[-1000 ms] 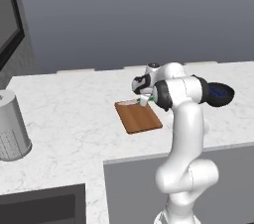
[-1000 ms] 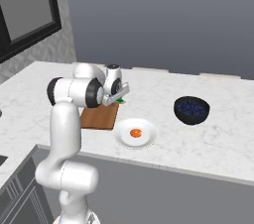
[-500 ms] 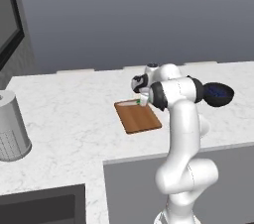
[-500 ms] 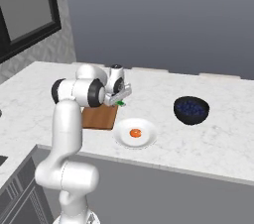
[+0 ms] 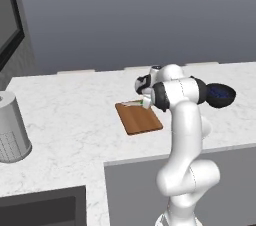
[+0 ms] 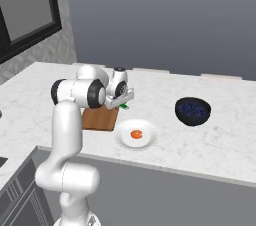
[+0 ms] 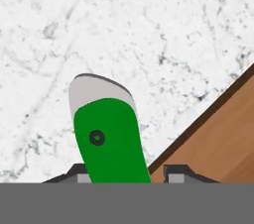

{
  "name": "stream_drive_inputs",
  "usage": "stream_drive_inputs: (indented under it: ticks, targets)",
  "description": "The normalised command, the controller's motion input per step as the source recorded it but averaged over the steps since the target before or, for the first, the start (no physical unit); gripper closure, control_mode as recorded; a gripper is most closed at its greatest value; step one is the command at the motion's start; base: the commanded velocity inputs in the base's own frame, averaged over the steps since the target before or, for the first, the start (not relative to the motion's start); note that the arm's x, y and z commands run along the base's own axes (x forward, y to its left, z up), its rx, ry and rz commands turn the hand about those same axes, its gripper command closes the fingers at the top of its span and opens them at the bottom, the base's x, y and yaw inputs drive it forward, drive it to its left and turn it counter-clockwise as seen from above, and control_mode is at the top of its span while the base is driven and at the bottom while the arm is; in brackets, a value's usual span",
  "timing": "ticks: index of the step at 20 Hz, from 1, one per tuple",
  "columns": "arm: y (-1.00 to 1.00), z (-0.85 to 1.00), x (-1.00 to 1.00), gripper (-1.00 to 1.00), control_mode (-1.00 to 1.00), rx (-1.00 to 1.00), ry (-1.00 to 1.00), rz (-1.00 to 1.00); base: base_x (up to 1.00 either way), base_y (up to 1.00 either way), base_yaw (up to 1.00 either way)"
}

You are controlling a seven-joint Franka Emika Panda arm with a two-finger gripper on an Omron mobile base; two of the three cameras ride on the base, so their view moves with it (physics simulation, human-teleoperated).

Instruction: Pick up the knife from the drawer and place it on the cutting board. Then place the meat from the plate to the cutting board.

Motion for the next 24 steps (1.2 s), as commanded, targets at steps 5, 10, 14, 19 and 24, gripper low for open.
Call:
stream_drive_inputs:
  ticks: [5,10,14,19,24]
  targets:
    - [0.93,-0.96,-0.19,1.00,-1.00,0.00,0.14,-0.36,0.00,0.00,0.00]
    - [0.84,-0.96,-0.49,-1.00,-1.00,-0.03,0.14,-0.28,0.00,0.00,0.00]
    - [0.83,-0.44,-0.81,-1.00,-1.00,0.00,0.01,-0.19,0.00,0.00,0.00]
    - [0.68,-0.16,-0.97,-1.00,-1.00,0.00,-0.01,-0.14,0.00,0.00,0.00]
    - [0.19,0.09,-0.68,-1.00,-1.00,0.00,-0.10,-0.15,0.00,0.00,0.00]
